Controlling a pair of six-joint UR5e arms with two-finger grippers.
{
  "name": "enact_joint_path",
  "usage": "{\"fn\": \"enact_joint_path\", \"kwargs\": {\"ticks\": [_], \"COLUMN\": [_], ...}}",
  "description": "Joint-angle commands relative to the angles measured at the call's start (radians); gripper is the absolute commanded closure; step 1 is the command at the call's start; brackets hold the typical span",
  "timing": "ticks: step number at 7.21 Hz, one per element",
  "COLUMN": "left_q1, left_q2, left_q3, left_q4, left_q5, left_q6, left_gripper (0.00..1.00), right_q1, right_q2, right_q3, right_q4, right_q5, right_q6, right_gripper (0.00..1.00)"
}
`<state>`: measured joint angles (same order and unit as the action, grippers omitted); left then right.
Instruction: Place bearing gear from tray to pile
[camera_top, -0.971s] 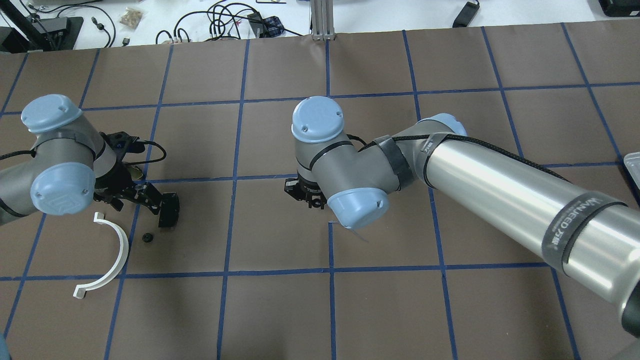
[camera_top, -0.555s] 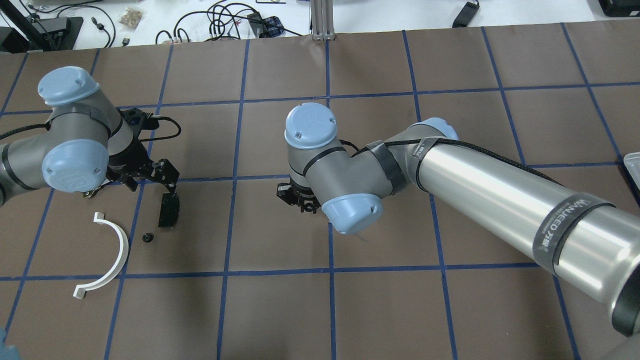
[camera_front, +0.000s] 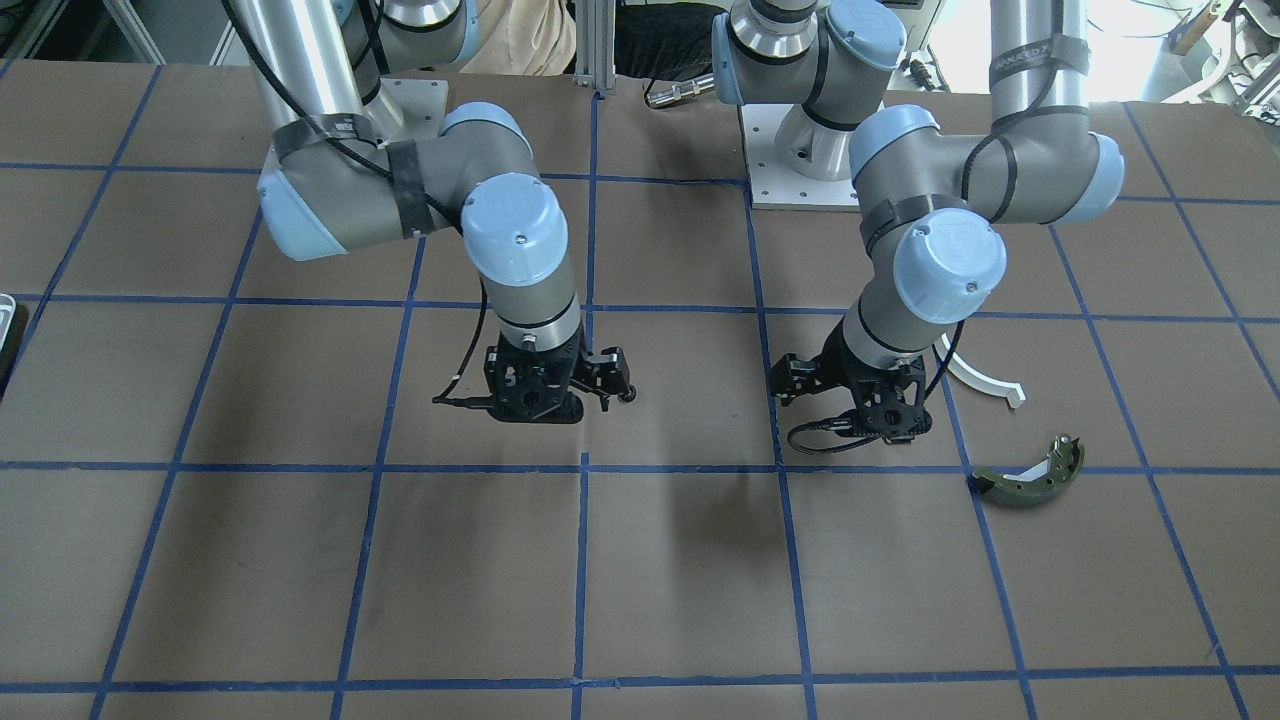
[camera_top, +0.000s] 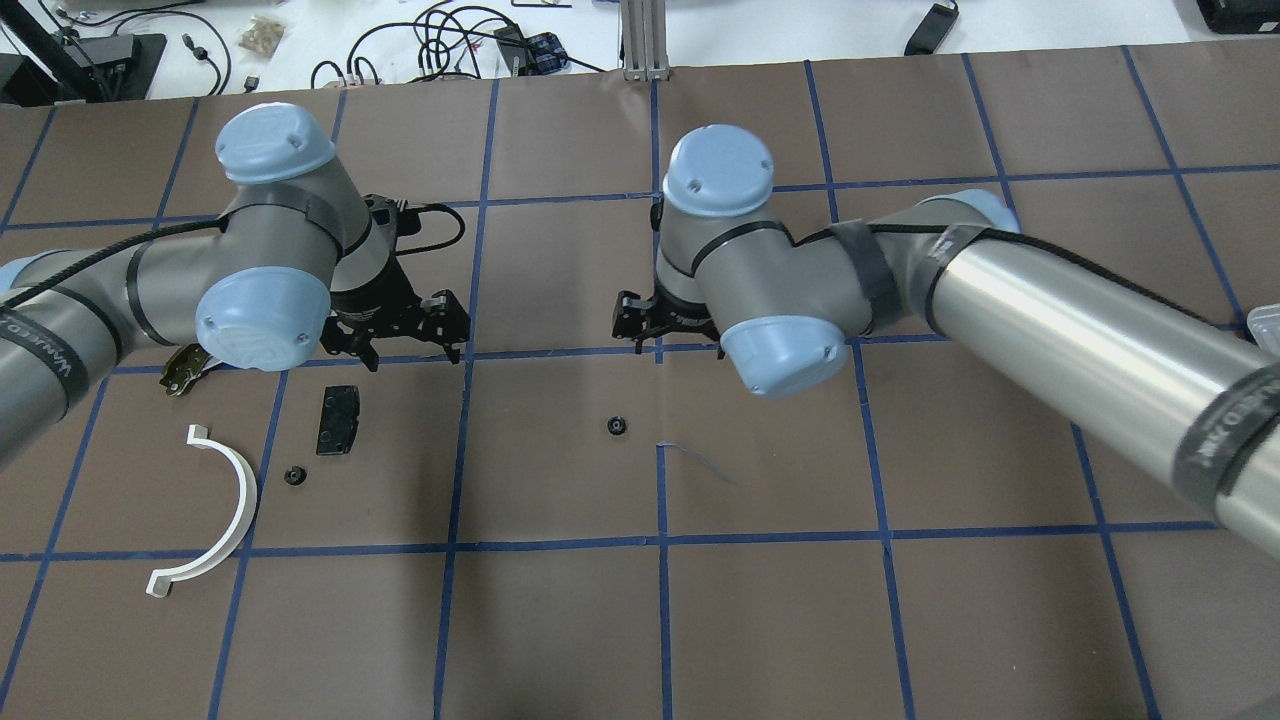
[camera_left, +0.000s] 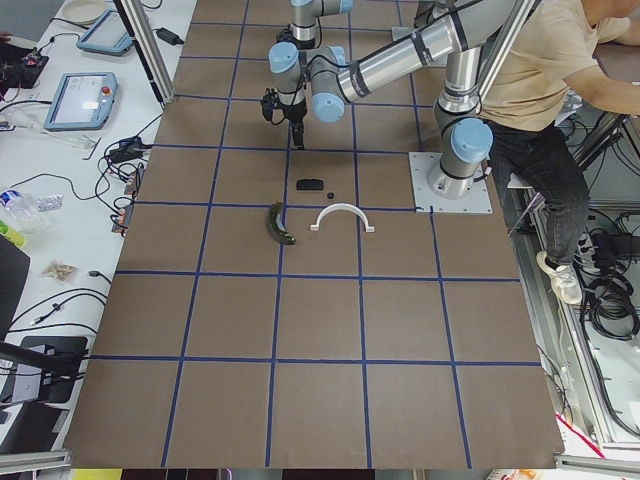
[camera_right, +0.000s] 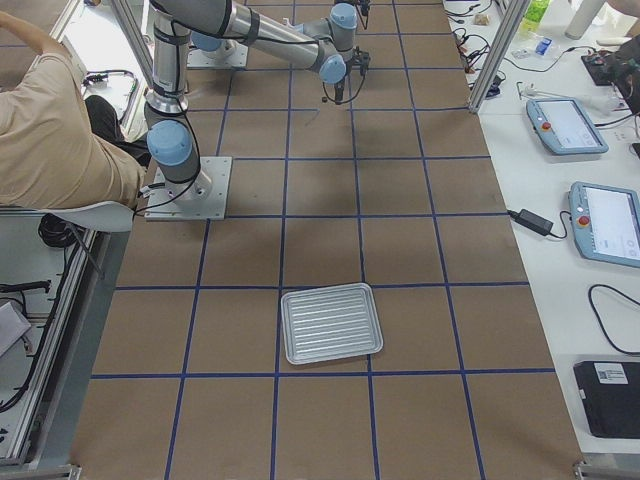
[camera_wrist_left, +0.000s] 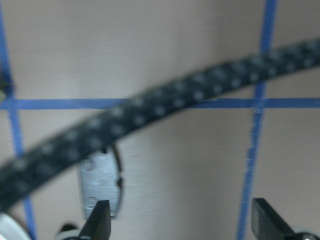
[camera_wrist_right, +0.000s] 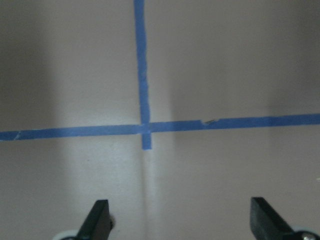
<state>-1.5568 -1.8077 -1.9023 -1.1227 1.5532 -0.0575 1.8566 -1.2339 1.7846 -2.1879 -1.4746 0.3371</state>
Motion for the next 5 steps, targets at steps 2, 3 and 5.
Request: {"fn": "enact_joint_path", "kwargs": {"ticks": [2,3,5], "left_q1": [-0.248,-0.303,-0.369], "left_q2": [-0.066,-0.097,-0.137], "left_q3": [-0.001,-0.006,-0.047], "left_q4": [0.162,0.228,0.314], "left_q5": [-0.016,-0.004,-0.002], "left_q6": [-0.255,-0.266,-0.309], "left_gripper": [0.00,0.00,0.00], "right_q1": [-0.241,-0.246,-0.253], "right_q2": [-0.191,-0.244,-0.309], "right_q3": [-0.123,-0.180,-0.211], "right_q4": [0.380,0.493,0.618], "right_q5": [-0.004,-0.009,-0.009], "right_q6": [-0.324,-0.351,-0.366], "right_gripper": [0.00,0.00,0.00]}}
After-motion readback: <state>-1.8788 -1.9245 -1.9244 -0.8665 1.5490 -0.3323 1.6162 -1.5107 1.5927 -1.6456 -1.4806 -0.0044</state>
